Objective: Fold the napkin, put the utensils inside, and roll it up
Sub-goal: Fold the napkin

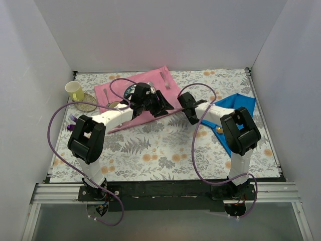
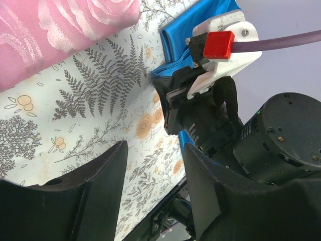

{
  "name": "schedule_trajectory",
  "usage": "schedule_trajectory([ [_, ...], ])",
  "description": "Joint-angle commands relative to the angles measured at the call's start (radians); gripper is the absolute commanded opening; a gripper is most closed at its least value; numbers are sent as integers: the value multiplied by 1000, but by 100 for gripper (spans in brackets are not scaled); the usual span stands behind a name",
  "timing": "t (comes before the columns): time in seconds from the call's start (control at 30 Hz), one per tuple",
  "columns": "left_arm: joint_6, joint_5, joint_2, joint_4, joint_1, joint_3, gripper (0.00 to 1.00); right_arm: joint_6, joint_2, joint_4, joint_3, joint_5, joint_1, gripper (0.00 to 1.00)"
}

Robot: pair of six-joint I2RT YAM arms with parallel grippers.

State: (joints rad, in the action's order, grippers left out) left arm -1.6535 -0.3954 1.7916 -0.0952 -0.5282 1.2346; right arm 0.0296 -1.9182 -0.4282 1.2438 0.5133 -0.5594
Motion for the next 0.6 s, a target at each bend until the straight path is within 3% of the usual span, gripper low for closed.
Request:
schedule_trajectory([
  [0.0, 6, -20, -14, 15, 4, 0, 47, -92, 59, -7, 14, 74, 1, 4],
  [0.17, -3, -34, -11, 32, 4, -11, 47, -336, 192, -63, -44, 74, 55, 1],
  [0.27, -5, -43, -11, 40, 4, -14, 47, -518, 338, -17, -192, 39, 111, 1],
  [0.57, 6, -57, -17, 40, 4, -14, 47, -858, 614, 55, -486, 34, 248, 1],
])
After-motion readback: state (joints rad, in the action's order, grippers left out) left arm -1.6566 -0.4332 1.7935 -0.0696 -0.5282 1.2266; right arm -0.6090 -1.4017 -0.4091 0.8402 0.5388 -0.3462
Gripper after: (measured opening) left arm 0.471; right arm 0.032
